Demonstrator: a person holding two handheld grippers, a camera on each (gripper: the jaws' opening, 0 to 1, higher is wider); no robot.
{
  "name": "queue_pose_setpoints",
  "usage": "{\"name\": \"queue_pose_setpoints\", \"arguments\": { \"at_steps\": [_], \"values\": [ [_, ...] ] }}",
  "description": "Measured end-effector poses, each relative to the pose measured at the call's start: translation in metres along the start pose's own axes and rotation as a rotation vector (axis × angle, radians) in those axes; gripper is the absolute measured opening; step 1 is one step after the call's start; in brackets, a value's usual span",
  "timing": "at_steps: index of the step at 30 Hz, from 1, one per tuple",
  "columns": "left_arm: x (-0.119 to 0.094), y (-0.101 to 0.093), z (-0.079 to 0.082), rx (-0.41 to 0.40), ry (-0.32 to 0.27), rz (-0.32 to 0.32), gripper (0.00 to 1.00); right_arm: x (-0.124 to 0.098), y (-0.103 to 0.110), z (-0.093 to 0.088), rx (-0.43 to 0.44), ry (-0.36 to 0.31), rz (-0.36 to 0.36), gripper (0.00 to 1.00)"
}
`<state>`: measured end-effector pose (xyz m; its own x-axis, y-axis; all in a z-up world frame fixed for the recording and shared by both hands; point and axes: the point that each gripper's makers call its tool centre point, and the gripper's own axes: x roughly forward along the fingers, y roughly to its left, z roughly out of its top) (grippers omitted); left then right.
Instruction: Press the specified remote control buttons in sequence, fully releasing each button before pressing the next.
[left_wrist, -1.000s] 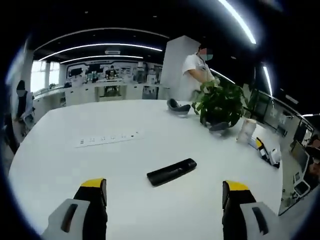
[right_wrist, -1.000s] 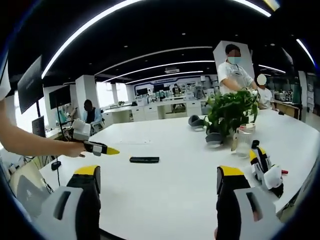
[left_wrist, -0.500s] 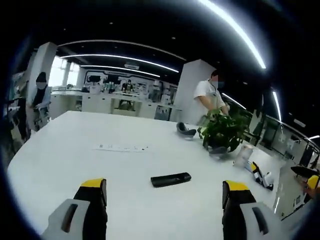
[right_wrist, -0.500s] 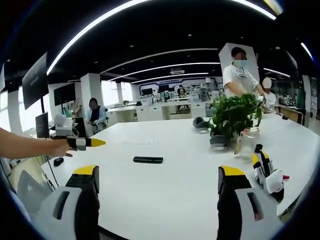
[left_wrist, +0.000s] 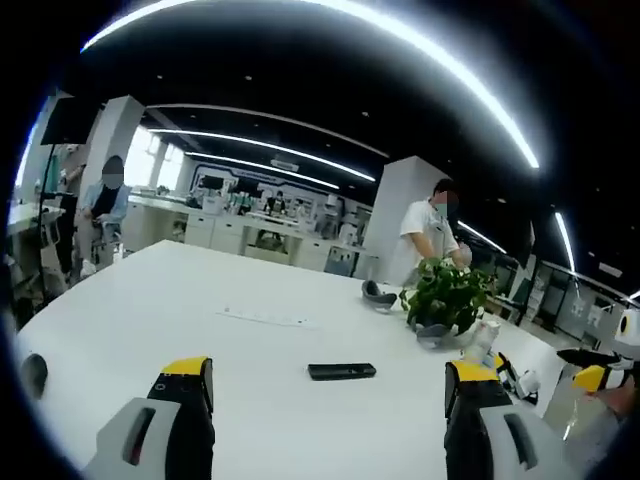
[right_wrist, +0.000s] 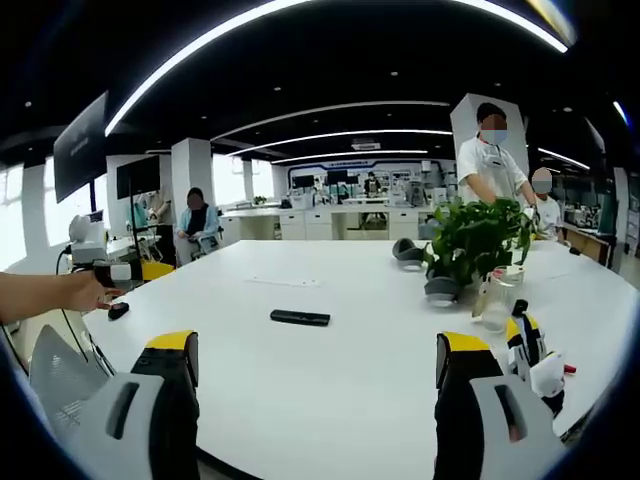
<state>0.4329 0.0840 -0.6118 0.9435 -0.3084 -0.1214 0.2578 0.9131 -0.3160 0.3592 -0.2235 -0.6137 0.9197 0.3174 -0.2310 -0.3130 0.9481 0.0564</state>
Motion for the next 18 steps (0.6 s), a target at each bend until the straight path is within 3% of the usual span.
{"name": "queue_pose_setpoints", "arguments": {
  "at_steps": [3,6,12,18],
  "values": [
    [-0.017,-0.001,0.013,-0.049,-0.087,0.003,1.00,0.000,0.000,0.000,-0.005,-0.001,0.000,1.00],
    [-0.035,0.004,0.016,-0.033,-0.114,0.040,1.00,-0.001,0.001,0.000,-0.009,0.000,-0.003,1.00],
    [-0.054,-0.002,0.005,0.115,-0.054,0.095,1.00,-0.001,0.002,0.000,-0.019,-0.003,0.001,1.00],
    [-0.072,-0.008,-0.011,0.144,-0.042,0.105,1.00,-0.002,0.001,0.001,-0.020,-0.008,-0.001,1.00]
  ]
}}
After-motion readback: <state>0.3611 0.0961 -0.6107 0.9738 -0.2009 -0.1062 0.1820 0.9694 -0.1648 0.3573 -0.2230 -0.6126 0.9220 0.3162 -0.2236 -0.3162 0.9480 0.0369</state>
